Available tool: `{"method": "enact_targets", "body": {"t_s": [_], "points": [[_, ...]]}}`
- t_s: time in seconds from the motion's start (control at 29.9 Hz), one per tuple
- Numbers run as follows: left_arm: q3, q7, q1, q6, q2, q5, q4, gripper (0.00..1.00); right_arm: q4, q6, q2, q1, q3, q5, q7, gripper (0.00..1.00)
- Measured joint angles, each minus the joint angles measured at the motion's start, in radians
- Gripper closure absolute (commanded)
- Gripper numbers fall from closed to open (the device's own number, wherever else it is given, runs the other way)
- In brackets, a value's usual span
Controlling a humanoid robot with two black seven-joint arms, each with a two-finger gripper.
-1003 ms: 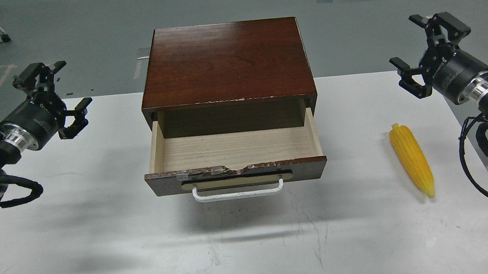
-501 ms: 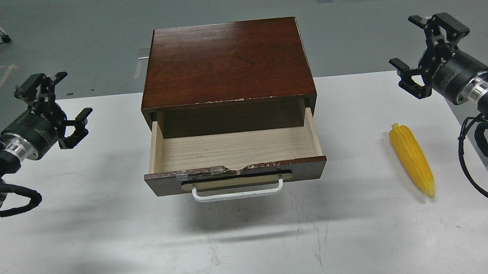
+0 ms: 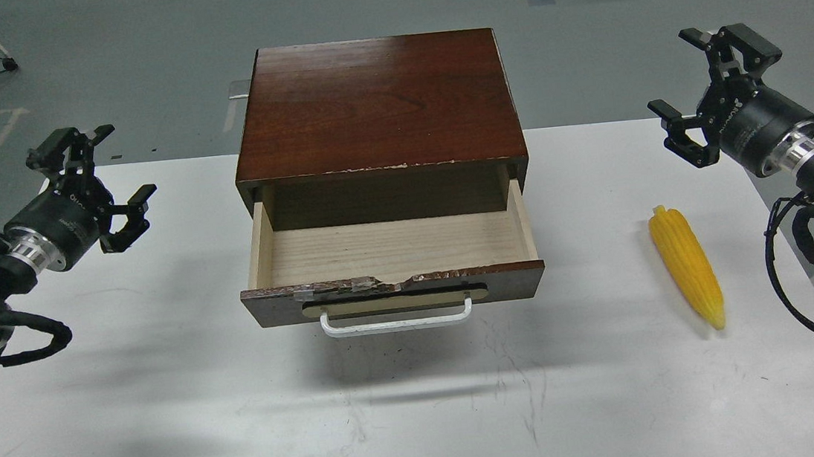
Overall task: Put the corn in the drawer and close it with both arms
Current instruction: 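Move the right gripper toward the yellow corn cob beside the cabinet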
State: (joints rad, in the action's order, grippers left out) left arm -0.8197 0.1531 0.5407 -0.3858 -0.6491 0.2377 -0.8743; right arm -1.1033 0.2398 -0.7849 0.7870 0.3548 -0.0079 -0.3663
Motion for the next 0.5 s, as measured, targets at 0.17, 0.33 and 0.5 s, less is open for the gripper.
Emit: {"method": "enact_targets", "body": {"t_s": [0.17, 0.33, 0.5], "points": [[-0.003, 0.006, 0.000, 0.001, 0.004, 0.000, 0.000, 0.02, -0.010, 0.002, -0.001, 0.002, -0.016, -0.015, 0.000, 0.03], [0.002, 0.009, 0.000, 0.000, 0.005, 0.001, 0.000, 0.02, -0.060, 0.004, -0.060, 0.021, -0.034, -0.045, 0.008, 0.03], [0.002, 0.010, 0.000, 0.000, 0.013, 0.001, 0.000, 0.02, -0.110, -0.006, -0.094, 0.035, -0.037, -0.052, 0.022, 0.04]]}}
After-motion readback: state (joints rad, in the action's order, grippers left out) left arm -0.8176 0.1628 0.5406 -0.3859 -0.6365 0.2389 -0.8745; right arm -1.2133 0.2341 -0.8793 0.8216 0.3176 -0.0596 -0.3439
